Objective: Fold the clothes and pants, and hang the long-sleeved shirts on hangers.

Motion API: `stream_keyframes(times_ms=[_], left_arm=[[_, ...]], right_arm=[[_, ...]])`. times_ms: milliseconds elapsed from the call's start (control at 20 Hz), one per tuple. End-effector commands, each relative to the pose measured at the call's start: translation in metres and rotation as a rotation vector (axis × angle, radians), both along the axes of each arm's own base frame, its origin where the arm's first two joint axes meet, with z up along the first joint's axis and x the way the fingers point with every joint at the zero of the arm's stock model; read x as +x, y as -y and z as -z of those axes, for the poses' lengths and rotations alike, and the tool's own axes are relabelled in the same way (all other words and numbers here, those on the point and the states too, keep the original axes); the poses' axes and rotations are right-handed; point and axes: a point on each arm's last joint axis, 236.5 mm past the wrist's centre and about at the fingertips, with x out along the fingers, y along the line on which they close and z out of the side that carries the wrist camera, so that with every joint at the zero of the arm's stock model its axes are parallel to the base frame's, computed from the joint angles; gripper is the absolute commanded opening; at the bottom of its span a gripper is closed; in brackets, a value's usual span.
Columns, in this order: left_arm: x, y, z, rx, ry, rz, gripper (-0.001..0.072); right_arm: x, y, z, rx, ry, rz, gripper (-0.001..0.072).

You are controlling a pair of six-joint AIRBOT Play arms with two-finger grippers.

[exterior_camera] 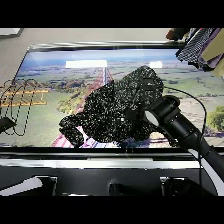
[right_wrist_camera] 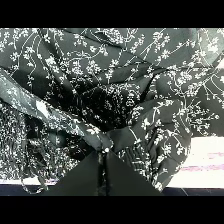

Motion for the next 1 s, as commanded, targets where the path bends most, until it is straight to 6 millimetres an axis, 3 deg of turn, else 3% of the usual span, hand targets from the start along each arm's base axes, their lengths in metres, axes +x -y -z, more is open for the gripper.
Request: stream_keyframes(times_ms=[0, 500, 600, 650, 750, 800, 850, 900, 950], left_arm=[[0.003, 0.004, 0.024, -0.022, -0.026, 0.049, 0.0614], [0.004, 0.034, 0.069, -0.052, -0.155, 0.177, 0.0591], [0.004, 0.033, 0.070, -0.052, -0.156, 0.176, 0.0354], [0.003, 0.034, 0.070, -0.053, -0.156, 0.176, 0.0306], [0.003, 0.034, 0.070, -0.054, -0.157, 0.176, 0.0284], [0.002, 0.035, 0.070, -0.060, -0.161, 0.178, 0.0152], [0.000, 0.037, 0.070, -0.068, -0.168, 0.181, 0.0079], [0.001, 0.037, 0.070, -0.069, -0.167, 0.181, 0.0079], [0.001, 0.038, 0.070, -0.070, -0.166, 0.180, 0.0026]], right_arm=[[0.000, 0.000, 0.000, -0.001, -0.001, -0.002, 0.0034], [0.000, -0.001, 0.000, 0.004, 0.002, 0.002, 0.0034], [0.001, -0.001, -0.001, 0.007, 0.006, 0.003, 0.0034], [0.001, -0.002, -0.001, 0.007, 0.006, 0.003, 0.0034], [0.002, -0.002, -0.001, 0.009, 0.008, 0.002, 0.0034], [0.002, -0.002, -0.001, 0.010, 0.009, 0.002, 0.0034], [0.002, -0.002, -0.001, 0.010, 0.009, 0.002, 0.0034], [0.002, -0.002, -0.001, 0.010, 0.009, 0.002, 0.0034], [0.001, -0.002, -0.001, 0.008, 0.006, 0.003, 0.0034]])
